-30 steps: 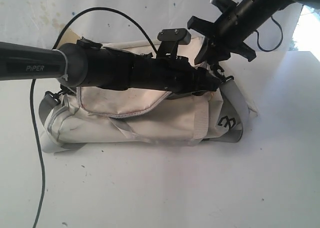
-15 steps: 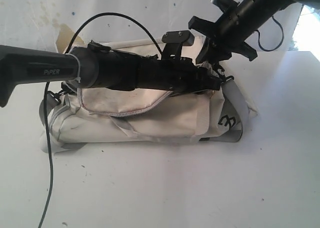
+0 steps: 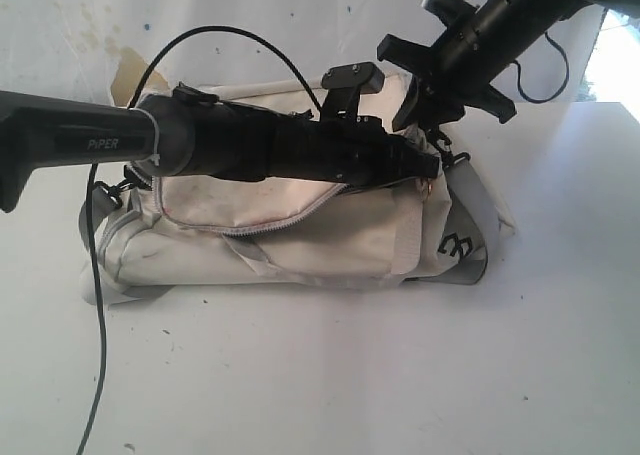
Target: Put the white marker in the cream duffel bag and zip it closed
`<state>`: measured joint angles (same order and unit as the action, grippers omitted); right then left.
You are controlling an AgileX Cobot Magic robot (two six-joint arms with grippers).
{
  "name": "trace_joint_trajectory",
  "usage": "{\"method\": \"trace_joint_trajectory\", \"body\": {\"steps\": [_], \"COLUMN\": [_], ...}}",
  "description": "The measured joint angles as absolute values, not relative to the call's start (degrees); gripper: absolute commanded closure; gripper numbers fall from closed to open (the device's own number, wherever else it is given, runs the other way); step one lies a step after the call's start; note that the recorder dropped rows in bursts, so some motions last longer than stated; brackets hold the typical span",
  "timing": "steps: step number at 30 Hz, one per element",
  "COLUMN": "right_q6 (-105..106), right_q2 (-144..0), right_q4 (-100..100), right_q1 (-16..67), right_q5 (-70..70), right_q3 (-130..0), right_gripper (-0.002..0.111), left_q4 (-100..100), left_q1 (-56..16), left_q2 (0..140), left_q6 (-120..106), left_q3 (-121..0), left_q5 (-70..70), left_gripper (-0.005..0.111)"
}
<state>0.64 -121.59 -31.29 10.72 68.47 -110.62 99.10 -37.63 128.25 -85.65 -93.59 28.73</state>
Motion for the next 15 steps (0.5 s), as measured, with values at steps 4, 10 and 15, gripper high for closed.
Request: {"method": "trace_joint_trajectory", "body": {"steps": [4,10,15], "right_q6": [0.64,0.64,0.64], "right_q2": [-121.59,-121.59,-121.49], "right_q4": [-31.29,-31.21,-31.31], "right_q1": [10.72,10.72,10.72], "right_q5": [68.47,68.71,69.97], "right_q3": [-110.62,-110.62,-110.62], "right_gripper": [0.108,0.108,0.108], "left_q4": [99.1,98.08,93.39], "left_q1": [-37.63,-37.63,-35.38], "left_q2": [128.25,128.25,127.47], "left_q6": [-85.65,-85.53,-84.19], "left_q3": [-93.59,-93.59,-93.59], "left_q5": [28.73,31.5,41.23], "left_gripper": [0.106,0.106,0.106]}}
